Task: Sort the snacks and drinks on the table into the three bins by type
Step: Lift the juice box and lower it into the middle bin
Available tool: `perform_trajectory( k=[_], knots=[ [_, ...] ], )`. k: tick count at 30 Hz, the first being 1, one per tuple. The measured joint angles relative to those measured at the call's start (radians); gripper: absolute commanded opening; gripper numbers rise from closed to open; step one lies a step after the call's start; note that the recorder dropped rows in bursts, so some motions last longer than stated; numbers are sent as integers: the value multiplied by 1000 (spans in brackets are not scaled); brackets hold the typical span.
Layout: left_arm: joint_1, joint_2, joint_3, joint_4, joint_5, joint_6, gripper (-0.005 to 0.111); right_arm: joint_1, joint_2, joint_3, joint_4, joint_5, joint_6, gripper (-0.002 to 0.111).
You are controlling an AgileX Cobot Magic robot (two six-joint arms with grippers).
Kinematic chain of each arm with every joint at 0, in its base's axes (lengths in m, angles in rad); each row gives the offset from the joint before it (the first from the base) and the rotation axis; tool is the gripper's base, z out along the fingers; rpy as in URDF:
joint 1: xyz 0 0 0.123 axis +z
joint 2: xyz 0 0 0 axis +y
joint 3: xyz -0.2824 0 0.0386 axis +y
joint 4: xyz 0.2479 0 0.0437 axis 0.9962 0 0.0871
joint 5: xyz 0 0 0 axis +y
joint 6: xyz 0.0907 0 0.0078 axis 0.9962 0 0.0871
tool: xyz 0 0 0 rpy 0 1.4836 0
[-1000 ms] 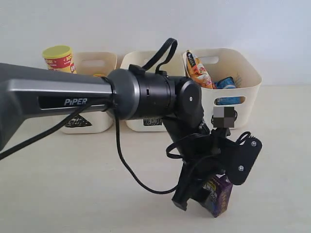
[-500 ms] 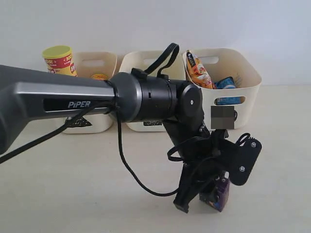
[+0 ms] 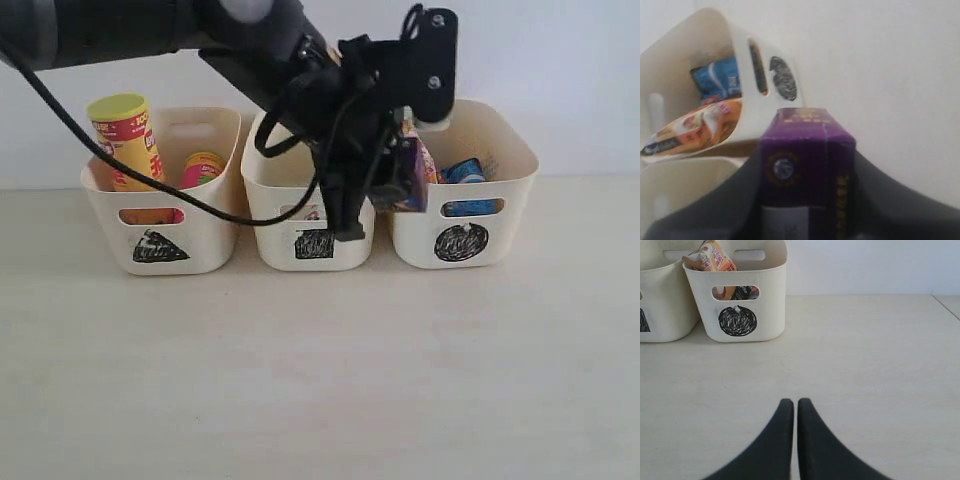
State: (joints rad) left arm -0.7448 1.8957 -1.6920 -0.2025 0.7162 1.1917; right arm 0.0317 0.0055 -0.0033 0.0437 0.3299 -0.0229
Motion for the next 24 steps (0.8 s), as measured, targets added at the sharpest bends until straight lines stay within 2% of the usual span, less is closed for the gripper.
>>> perform_trajectory(
  k=[7, 13, 24],
  knots=[
    [113, 0, 0, 5, -216, -110, 4, 0, 0, 0, 2, 0, 0, 0],
    [155, 13, 0, 9, -294, -144, 4, 0, 0, 0, 2, 0, 0, 0],
    [201, 144, 0, 9, -462, -164, 4, 0, 0, 0, 2, 0, 0, 0]
  ],
)
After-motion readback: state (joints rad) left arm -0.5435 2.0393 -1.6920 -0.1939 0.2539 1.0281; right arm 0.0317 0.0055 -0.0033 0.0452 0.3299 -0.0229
